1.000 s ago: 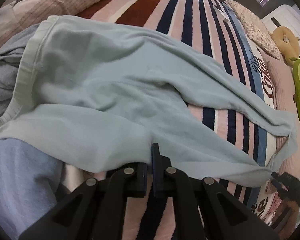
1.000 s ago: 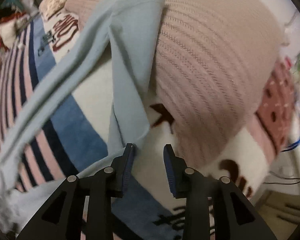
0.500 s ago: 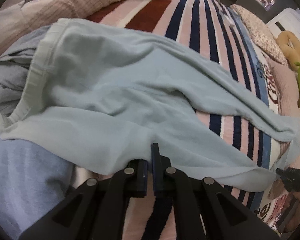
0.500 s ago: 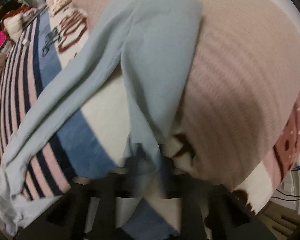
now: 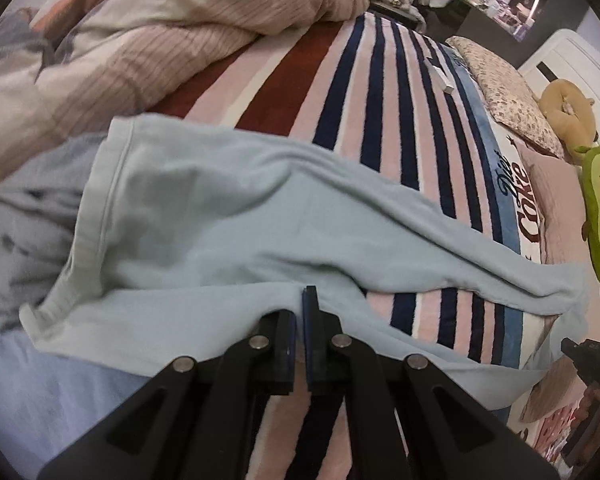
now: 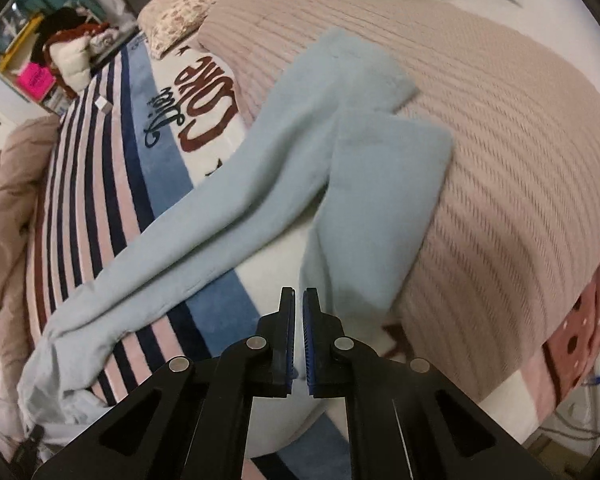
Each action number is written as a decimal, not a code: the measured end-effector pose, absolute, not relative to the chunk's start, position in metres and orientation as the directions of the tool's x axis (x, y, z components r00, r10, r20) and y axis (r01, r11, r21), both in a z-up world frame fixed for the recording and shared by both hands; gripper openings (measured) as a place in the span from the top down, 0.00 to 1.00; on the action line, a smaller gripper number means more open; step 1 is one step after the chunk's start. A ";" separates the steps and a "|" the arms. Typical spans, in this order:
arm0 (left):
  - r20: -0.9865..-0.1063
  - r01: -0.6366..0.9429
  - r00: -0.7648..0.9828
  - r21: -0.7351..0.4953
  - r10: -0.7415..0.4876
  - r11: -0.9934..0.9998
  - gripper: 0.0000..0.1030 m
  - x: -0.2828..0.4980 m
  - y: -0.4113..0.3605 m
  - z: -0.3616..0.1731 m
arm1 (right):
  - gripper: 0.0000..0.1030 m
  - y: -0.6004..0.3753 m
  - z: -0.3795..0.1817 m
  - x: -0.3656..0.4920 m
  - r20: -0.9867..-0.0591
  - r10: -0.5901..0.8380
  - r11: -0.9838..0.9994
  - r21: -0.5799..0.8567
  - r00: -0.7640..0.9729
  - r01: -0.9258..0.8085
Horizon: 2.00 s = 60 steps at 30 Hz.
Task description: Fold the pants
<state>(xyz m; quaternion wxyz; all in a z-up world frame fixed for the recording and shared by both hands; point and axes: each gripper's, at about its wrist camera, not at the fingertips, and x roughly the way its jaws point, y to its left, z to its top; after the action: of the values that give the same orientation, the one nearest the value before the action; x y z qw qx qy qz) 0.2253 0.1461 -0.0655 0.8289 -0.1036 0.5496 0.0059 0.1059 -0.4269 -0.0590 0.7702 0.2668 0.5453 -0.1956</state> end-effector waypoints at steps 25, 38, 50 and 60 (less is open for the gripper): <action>-0.930 -0.098 0.354 -0.146 -0.103 0.984 0.99 0.206 0.133 -0.059 | 0.98 -0.422 -0.086 0.060 -0.943 0.103 0.730 0.287 0.316 0.620; -0.903 -0.090 0.422 -0.133 -0.083 0.987 0.99 0.234 0.137 -0.044 | 0.97 -0.433 -0.074 0.094 -0.914 0.142 0.699 0.365 0.381 0.615; -0.881 -0.018 0.464 -0.112 -0.091 0.994 0.99 0.325 0.124 -0.046 | 0.97 -0.439 -0.064 0.170 -0.930 0.119 0.771 0.307 0.347 0.558; -0.911 0.022 0.406 -0.066 -0.069 0.998 0.97 0.383 0.117 -0.088 | 0.88 -0.436 -0.079 0.222 -0.959 0.093 0.843 0.218 0.266 0.492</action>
<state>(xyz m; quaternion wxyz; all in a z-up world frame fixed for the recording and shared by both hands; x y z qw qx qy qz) 0.3831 0.1166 -0.0879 0.8381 -0.0214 0.5444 -0.0273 0.2223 -0.4357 -0.0793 0.7563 0.2472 0.5912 -0.1318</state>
